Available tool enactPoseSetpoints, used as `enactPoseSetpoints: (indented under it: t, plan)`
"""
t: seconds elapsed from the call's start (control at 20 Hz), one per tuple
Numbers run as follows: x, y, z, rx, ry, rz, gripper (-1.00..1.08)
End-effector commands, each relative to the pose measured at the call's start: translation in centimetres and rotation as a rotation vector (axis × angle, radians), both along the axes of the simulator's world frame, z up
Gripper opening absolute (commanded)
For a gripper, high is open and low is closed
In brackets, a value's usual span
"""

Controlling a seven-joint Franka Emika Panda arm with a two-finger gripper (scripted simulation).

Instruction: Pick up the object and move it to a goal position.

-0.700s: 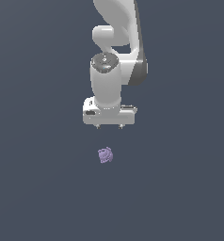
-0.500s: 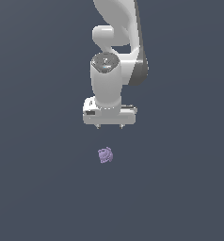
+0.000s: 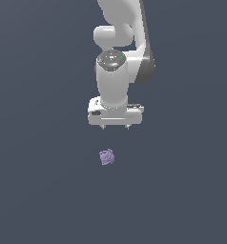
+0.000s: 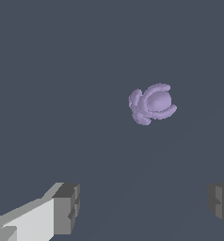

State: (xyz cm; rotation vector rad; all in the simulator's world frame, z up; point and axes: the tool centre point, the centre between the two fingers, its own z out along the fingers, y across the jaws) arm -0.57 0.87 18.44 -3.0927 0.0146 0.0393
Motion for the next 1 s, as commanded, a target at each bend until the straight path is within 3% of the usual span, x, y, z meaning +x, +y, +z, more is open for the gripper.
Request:
enactPoseSetpoints:
  t: [0.0, 0.35, 0.95]
  plan:
    - [0.1, -0.1, -0.1, -0.001, 0.0, 0.003, 1.0]
    - [1.5, -0.8, -1.6, -0.01, -0.007, 0.058, 1.0]
    - [5.8, -3.2, -7.4, -0.037, -0.027, 0.248, 1.0]
